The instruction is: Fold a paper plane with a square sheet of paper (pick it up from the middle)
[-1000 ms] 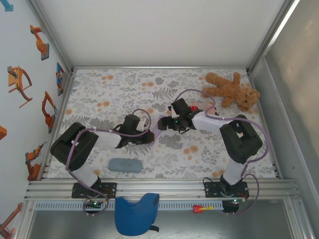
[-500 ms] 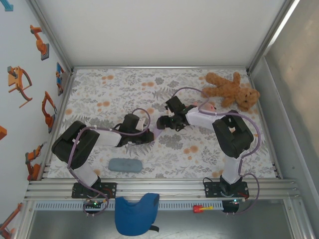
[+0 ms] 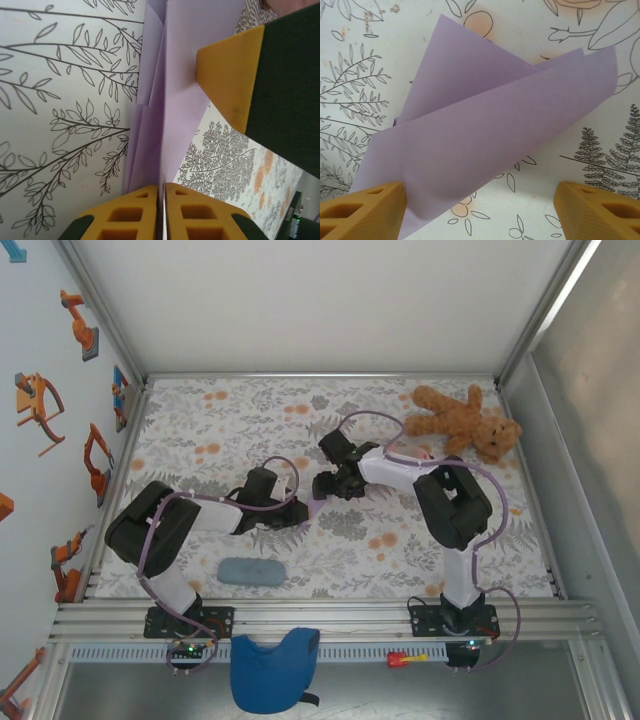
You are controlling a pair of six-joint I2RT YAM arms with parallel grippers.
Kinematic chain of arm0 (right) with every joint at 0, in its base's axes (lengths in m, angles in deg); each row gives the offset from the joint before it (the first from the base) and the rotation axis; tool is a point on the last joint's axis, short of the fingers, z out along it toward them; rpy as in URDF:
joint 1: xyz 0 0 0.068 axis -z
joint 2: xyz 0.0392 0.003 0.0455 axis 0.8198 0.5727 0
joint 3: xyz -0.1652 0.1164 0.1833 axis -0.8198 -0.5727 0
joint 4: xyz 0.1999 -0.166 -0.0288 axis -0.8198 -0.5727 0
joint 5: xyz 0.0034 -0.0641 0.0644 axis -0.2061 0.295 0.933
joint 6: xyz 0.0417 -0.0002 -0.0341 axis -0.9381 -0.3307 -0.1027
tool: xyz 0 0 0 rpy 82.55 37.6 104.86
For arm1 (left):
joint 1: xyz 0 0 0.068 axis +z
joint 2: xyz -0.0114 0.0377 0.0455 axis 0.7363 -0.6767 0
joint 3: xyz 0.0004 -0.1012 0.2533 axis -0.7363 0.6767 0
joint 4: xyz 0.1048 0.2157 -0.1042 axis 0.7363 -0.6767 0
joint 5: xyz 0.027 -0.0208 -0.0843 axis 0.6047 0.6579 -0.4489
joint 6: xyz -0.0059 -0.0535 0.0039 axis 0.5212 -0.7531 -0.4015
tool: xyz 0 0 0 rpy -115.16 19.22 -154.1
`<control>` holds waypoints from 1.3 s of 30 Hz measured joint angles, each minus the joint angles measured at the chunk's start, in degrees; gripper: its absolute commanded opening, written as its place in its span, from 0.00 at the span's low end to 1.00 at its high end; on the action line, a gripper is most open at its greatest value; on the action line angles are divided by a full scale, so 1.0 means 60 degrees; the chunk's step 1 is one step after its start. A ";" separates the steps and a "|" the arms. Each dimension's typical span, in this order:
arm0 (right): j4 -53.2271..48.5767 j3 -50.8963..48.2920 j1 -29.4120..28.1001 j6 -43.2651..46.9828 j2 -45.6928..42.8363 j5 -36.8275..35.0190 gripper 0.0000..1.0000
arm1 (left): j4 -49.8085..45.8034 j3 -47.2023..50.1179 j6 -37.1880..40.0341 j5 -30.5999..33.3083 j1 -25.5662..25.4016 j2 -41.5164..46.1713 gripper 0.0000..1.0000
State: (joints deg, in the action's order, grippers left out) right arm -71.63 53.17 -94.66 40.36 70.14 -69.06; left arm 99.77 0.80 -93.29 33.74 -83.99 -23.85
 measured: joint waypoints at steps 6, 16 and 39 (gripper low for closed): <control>-0.0535 0.0499 -0.0087 -0.0270 0.0324 -0.0273 0.78 | -0.0211 0.0080 -0.0066 0.0062 0.0036 0.0495 0.24; -0.0761 0.0718 -0.0113 -0.0495 0.0459 -0.0357 0.78 | -0.0991 0.0178 -0.0062 0.0441 0.0040 0.1013 0.25; -0.1545 0.1424 -0.0113 -0.0758 0.0922 -0.0466 0.76 | -0.1770 0.0229 -0.0047 0.0750 0.0040 0.0984 0.14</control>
State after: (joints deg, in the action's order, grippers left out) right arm -80.90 61.71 -95.33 35.82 75.67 -71.86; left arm 89.14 2.18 -93.57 38.24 -83.75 -17.95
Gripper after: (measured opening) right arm 0.761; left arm 0.145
